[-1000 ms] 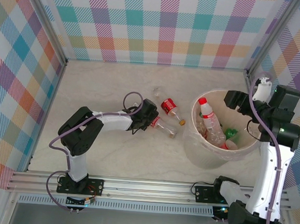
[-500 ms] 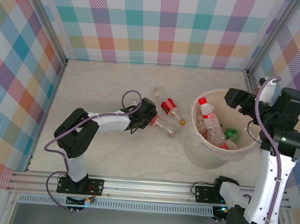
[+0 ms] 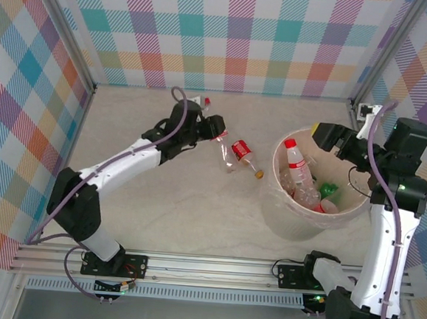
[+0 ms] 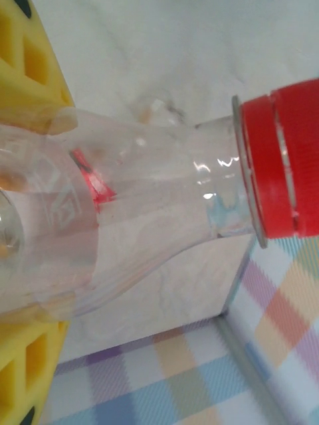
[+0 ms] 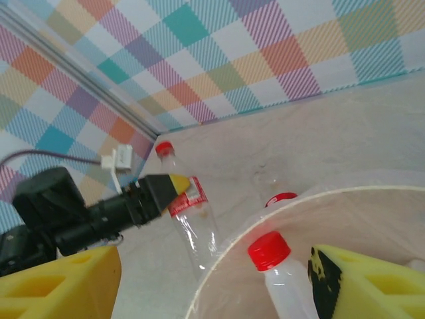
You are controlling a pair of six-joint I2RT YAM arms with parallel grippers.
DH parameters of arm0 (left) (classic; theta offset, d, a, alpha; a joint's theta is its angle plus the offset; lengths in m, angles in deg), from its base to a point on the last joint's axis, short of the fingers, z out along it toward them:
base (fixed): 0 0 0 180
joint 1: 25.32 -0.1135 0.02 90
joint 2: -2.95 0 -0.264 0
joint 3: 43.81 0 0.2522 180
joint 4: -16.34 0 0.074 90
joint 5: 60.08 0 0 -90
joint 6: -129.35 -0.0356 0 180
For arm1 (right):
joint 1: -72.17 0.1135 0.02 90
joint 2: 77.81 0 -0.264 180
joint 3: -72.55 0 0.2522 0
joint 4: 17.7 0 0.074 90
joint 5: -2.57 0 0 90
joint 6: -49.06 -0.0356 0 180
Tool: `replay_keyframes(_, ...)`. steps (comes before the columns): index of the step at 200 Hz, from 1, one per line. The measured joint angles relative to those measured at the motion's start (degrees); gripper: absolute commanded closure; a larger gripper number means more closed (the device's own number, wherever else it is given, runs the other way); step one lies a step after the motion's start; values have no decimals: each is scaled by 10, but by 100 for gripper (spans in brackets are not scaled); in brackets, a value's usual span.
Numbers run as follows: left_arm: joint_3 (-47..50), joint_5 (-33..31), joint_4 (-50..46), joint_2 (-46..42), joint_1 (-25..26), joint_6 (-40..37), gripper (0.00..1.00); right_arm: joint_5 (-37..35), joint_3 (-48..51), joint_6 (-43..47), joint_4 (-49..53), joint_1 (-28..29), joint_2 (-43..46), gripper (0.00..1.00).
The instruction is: Put the plastic bottles in the bin
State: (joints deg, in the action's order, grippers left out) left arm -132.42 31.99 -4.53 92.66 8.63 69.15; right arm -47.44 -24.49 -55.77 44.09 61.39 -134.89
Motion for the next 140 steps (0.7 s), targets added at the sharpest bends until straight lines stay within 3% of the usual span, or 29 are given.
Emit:
replay_keyframes(21,-47,60,-41,-24,0,-122,57,-6,-4,-5,-7,49,-19,28)
replay_keyframes(46,-42,119,-63,-59,0,-221,71,-25,-13,-13,-30,136,-56,32)
replay_keyframes(57,-26,141,-59,-74,0,-250,72,-29,-16,-21,-46,168,-73,35)
replay_keyframes(99,8,208,-39,-88,0,-297,70,-34,-33,-48,-108,269,-147,32)
replay_keyframes(140,9,247,10,-88,0,-294,69,-40,-42,-74,-158,322,-200,27)
